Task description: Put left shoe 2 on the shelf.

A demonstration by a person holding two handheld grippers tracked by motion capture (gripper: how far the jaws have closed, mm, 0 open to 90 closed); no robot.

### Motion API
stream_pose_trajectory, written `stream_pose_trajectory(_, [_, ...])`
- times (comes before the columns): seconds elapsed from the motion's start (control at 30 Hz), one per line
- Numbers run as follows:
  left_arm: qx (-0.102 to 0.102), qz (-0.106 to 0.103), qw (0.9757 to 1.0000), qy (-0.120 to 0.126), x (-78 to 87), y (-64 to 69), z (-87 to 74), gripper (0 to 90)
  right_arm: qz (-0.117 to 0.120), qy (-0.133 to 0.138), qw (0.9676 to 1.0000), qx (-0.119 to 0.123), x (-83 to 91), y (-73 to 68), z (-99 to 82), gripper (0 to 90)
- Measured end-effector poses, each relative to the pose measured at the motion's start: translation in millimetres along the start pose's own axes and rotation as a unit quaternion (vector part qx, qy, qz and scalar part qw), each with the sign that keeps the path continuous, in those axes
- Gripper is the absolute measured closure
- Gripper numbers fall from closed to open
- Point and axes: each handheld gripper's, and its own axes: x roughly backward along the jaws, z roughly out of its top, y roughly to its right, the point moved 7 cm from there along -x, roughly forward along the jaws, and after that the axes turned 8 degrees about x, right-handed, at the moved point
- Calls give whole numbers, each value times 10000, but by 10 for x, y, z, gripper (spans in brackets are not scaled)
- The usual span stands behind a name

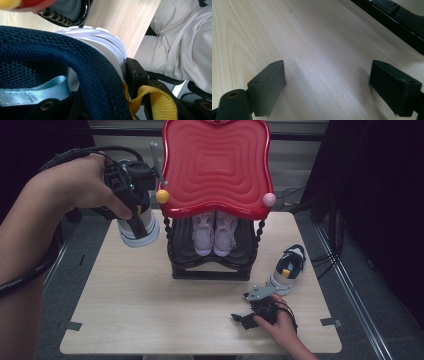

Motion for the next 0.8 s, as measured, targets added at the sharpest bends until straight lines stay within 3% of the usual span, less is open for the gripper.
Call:
stream_pose_trajectory(0.47, [-242,252,9993,92,184,36,266,722,-1,0,10000,2,0,0,0,127])
stream_pose_trajectory(0.8, [-394,415,9984,24,234,81,493,722,1,0,10000,1,0,0,0,128])
